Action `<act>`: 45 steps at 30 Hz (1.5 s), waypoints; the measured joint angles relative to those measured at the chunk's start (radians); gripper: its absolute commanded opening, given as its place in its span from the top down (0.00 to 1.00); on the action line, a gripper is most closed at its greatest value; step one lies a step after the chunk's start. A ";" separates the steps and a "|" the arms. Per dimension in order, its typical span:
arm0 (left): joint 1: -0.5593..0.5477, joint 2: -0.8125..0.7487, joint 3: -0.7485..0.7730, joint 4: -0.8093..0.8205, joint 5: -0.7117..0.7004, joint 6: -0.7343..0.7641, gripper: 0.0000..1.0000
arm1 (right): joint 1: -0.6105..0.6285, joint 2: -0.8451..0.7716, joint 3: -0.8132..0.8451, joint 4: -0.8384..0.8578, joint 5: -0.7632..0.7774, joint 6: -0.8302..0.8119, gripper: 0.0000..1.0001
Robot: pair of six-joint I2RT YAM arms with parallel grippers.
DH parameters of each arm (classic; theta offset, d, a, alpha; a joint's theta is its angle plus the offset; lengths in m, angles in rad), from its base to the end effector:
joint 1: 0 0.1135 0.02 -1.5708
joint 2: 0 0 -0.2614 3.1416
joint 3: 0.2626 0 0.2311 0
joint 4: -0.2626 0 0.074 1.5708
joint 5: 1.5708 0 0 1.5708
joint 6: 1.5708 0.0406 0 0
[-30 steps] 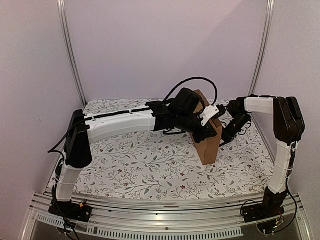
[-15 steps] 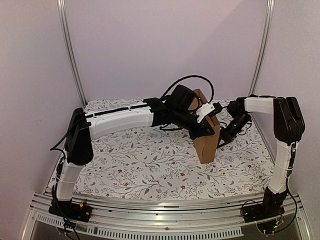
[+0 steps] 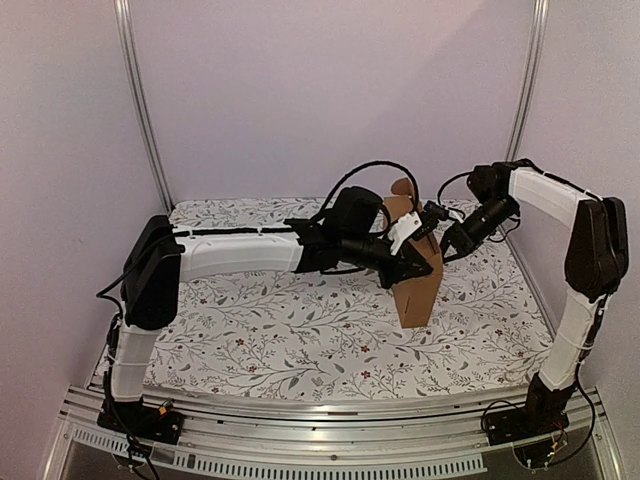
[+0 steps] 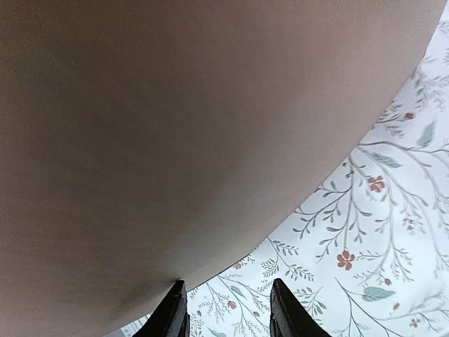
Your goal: Fold the paper box
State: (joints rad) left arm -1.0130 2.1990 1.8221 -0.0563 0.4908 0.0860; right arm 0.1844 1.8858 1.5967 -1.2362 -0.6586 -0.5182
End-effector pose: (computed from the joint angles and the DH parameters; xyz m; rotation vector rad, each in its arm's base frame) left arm 0.2499 -0.4368 0.2525 1.3776 1.6084 -1.0661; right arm 0.3266 0.0862 0.2499 -0.9973 2.6572 0.9457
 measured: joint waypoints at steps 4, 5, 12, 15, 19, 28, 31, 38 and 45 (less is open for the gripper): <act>0.000 0.000 -0.019 0.038 -0.002 -0.001 0.99 | -0.031 -0.078 0.141 -0.026 -0.003 0.060 0.49; 0.000 0.000 -0.021 0.045 -0.003 -0.001 0.98 | -0.038 -0.093 0.180 -0.030 -0.006 0.076 0.47; 0.000 0.000 -0.027 0.061 -0.010 -0.012 0.98 | -0.040 -0.132 0.323 -0.055 -0.032 0.185 0.40; 0.001 0.000 -0.038 0.081 -0.013 -0.024 0.98 | -0.027 -0.116 0.338 -0.078 -0.032 0.204 0.40; 0.000 0.000 -0.047 0.102 -0.027 -0.035 0.97 | 0.006 -0.071 0.374 -0.089 -0.032 0.202 0.47; 0.000 -0.002 -0.073 0.151 -0.042 -0.058 0.96 | 0.098 -0.015 0.454 -0.100 0.017 0.206 0.59; 0.000 -0.015 -0.102 0.178 -0.053 -0.065 0.96 | 0.134 0.002 0.458 -0.101 0.067 0.207 0.61; 0.000 -0.027 -0.146 0.230 -0.067 -0.084 0.90 | 0.179 0.018 0.458 -0.103 0.185 0.204 0.73; 0.000 -0.050 -0.199 0.284 -0.104 -0.108 0.79 | 0.182 0.018 0.458 -0.103 0.249 0.201 0.78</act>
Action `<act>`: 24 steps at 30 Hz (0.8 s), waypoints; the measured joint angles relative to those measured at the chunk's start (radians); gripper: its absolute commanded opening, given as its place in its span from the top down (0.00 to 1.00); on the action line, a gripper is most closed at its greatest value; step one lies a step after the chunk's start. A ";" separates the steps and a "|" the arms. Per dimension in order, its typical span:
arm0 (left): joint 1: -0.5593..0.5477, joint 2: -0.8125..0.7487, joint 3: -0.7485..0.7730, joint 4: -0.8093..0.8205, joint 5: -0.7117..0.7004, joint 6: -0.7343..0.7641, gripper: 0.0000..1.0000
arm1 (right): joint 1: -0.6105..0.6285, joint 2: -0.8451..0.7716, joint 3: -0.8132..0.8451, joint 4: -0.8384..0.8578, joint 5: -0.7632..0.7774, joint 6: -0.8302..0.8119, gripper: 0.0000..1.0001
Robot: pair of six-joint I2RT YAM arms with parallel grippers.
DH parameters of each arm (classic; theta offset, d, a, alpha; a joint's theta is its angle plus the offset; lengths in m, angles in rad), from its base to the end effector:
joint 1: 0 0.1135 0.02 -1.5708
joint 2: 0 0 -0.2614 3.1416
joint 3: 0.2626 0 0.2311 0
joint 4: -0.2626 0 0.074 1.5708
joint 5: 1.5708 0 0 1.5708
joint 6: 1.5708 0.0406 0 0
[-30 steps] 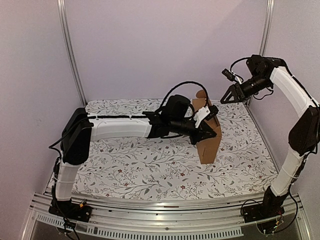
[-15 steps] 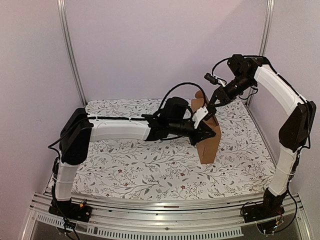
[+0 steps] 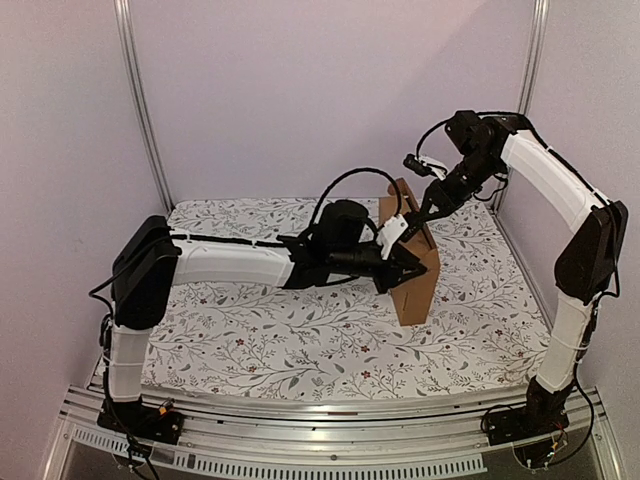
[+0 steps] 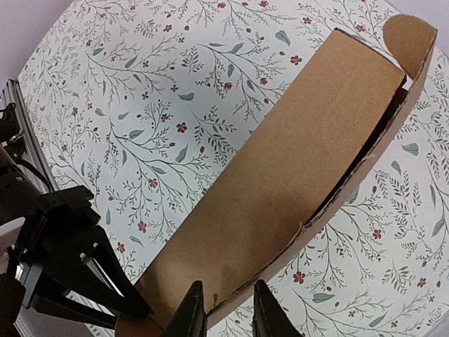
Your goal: Fold the paper box
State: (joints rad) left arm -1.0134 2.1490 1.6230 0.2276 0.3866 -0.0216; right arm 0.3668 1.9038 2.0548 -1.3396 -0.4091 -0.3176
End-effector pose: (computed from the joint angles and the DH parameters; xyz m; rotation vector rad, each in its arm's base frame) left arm 0.2476 -0.4262 0.2394 1.1875 1.5966 -1.0546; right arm 0.3289 0.1437 0.3502 -1.0137 2.5210 0.5760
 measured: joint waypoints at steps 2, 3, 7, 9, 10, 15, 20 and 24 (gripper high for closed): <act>0.000 -0.022 -0.030 0.007 -0.018 -0.007 0.75 | 0.002 0.000 0.001 0.000 0.011 -0.001 0.80; 0.000 -0.033 -0.047 0.008 -0.026 -0.010 0.73 | 0.004 0.000 0.001 0.000 0.015 -0.002 0.80; 0.000 -0.084 -0.113 0.012 -0.051 -0.015 0.69 | 0.016 0.000 0.002 0.001 0.042 -0.005 0.82; 0.000 -0.111 -0.152 0.014 -0.061 -0.016 0.68 | 0.026 0.000 0.004 0.002 0.059 -0.009 0.83; 0.000 -0.126 -0.172 0.014 -0.065 -0.016 0.68 | 0.032 0.000 0.006 0.002 0.068 -0.011 0.83; 0.000 -0.206 -0.289 0.037 -0.098 -0.025 0.64 | 0.063 0.000 0.014 0.005 0.119 -0.028 0.84; 0.000 -0.235 -0.390 0.109 -0.179 -0.078 0.60 | 0.079 0.000 0.014 0.012 0.143 -0.058 0.85; 0.000 -0.227 -0.451 0.183 -0.283 -0.167 0.60 | 0.080 -0.001 0.014 0.013 0.148 -0.089 0.87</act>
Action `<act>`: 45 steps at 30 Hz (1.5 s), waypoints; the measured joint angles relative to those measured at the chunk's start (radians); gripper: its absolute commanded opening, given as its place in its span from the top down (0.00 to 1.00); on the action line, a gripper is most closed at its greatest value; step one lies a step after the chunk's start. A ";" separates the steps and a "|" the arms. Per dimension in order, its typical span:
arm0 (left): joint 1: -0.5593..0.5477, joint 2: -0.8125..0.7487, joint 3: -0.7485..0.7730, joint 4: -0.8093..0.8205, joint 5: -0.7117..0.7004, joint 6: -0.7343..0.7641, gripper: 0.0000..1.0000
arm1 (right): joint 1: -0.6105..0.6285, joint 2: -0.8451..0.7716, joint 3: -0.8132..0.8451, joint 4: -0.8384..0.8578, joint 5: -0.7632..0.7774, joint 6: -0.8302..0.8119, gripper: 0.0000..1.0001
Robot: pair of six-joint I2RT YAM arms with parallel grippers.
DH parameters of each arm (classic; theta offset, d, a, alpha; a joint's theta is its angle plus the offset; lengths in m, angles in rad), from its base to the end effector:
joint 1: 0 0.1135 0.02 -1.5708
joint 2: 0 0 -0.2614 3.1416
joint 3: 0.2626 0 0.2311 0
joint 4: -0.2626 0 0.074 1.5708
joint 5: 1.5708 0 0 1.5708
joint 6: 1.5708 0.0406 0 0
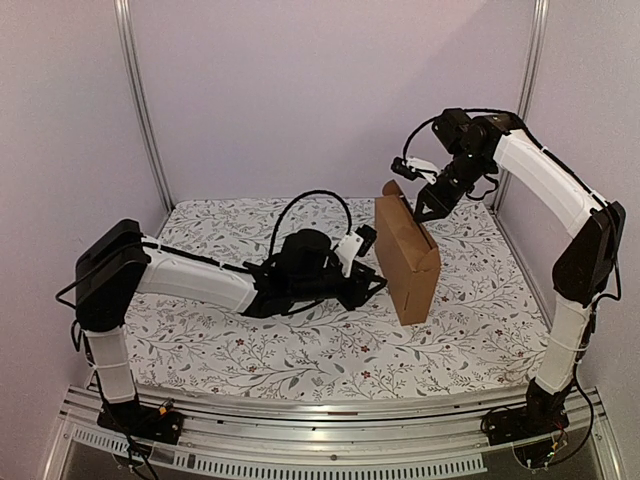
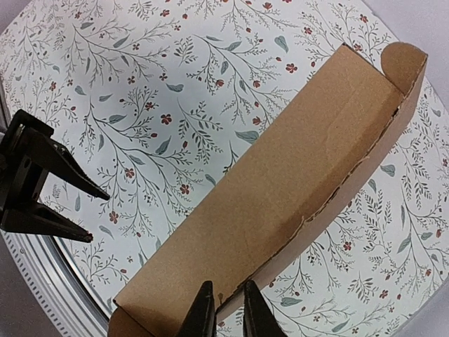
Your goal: Fold the paper box
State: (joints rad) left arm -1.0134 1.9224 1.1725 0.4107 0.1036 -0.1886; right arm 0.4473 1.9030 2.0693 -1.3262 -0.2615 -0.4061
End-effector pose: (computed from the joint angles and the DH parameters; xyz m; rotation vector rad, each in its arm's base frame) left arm 0.2197 -0.3604 0.2126 0.8749 1.8155 -0.8920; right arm 0.3206 0.1655 0.3529 -1.1908 2.4397 0.3684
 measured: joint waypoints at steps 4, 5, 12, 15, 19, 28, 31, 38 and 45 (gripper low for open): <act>0.000 0.017 -0.008 0.074 -0.052 -0.090 0.60 | 0.000 0.000 0.000 0.003 -0.001 -0.038 0.88; 0.000 0.021 -0.008 0.092 -0.064 -0.110 0.60 | 0.000 0.000 0.000 0.004 -0.002 -0.048 0.88; 0.000 0.023 -0.050 0.177 -0.124 -0.183 0.59 | 0.000 0.000 0.004 0.006 -0.003 -0.108 0.88; 0.000 0.000 -0.113 0.179 -0.155 -0.183 0.57 | 0.000 0.000 0.005 0.006 -0.007 -0.128 0.88; 0.001 -0.068 -0.182 0.153 -0.212 -0.167 0.56 | 0.000 0.000 0.009 0.006 -0.015 -0.161 0.88; 0.018 -0.185 -0.207 0.135 -0.322 -0.133 0.53 | 0.000 0.011 0.018 0.001 -0.050 -0.232 0.89; 0.031 -0.197 -0.207 0.100 -0.364 -0.126 0.47 | 0.000 0.011 0.018 0.002 -0.064 -0.266 0.89; 0.128 -0.221 -0.163 -0.020 -0.392 -0.089 0.38 | 0.000 0.011 0.019 0.001 -0.090 -0.344 0.89; 0.314 -0.147 0.107 -0.135 -0.234 -0.050 0.33 | 0.000 0.017 0.043 -0.006 -0.132 -0.398 0.89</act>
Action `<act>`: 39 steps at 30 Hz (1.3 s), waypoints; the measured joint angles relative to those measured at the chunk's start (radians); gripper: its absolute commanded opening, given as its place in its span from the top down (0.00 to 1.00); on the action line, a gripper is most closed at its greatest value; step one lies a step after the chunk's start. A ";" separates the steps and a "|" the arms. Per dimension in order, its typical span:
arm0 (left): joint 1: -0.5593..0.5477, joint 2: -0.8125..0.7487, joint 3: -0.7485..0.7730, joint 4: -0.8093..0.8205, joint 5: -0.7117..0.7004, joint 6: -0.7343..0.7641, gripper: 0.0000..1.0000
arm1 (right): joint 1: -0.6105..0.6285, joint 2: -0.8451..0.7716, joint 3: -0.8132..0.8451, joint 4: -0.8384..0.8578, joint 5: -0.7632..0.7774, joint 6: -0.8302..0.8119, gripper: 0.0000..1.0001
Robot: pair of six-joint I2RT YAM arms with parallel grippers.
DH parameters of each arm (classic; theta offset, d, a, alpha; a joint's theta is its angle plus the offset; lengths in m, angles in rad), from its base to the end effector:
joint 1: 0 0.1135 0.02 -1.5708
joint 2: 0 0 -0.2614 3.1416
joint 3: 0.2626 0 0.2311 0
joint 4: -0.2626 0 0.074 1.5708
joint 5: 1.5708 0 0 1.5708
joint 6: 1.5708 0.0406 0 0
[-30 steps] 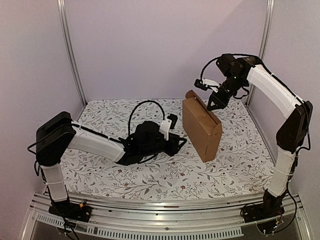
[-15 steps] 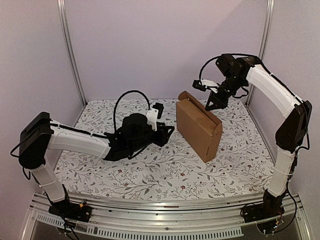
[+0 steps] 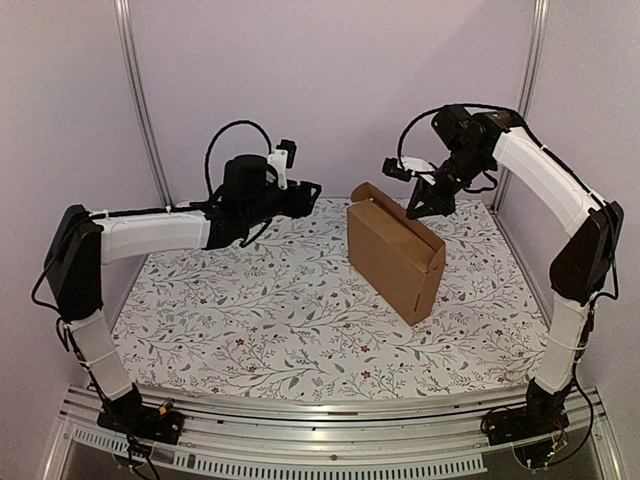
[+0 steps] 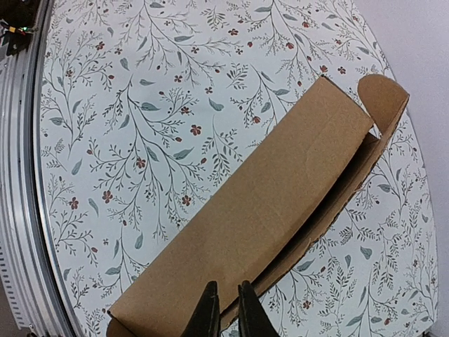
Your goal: Fold the paper box
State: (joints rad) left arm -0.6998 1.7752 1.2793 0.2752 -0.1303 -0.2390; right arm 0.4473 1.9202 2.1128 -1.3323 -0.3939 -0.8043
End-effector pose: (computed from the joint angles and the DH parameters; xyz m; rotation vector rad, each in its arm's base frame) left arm 0.3166 -0.2596 0.2910 0.3234 1.7952 -0.5536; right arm 0.3211 0.1713 0.3594 -1.6282 2.0575 0.4128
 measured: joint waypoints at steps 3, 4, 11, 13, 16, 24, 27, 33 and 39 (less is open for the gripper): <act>0.056 0.075 0.121 -0.028 0.108 0.024 0.32 | 0.000 0.003 0.009 0.000 -0.014 -0.014 0.89; 0.071 0.105 0.160 -0.044 0.146 0.032 0.32 | 0.000 0.006 0.012 0.000 -0.018 -0.018 0.89; 0.087 0.196 0.165 -0.057 0.306 0.023 0.34 | 0.000 0.031 0.022 -0.003 -0.004 0.014 0.75; 0.077 0.192 0.111 -0.039 0.322 0.006 0.34 | 0.000 0.031 0.027 -0.007 0.006 0.044 0.71; 0.055 0.160 0.023 -0.034 0.324 -0.014 0.34 | 0.000 0.031 0.045 -0.008 0.021 0.092 0.70; -0.061 0.006 -0.099 -0.027 0.265 -0.046 0.35 | 0.004 0.019 0.063 -0.008 0.075 0.237 0.60; -0.105 -0.034 -0.116 -0.028 0.225 -0.050 0.34 | 0.008 0.019 0.064 -0.009 0.105 0.279 0.58; -0.155 -0.083 -0.176 -0.039 0.148 -0.050 0.35 | 0.039 0.049 0.082 -0.008 0.176 0.331 0.76; -0.163 -0.100 -0.202 -0.069 0.101 -0.050 0.35 | 0.050 0.085 0.074 -0.005 0.221 0.368 0.89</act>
State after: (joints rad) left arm -0.8627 1.6756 1.0775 0.2062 -0.0292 -0.2890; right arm 0.4969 2.0056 2.1864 -1.3369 -0.1730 -0.4366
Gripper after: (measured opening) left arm 0.655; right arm 0.172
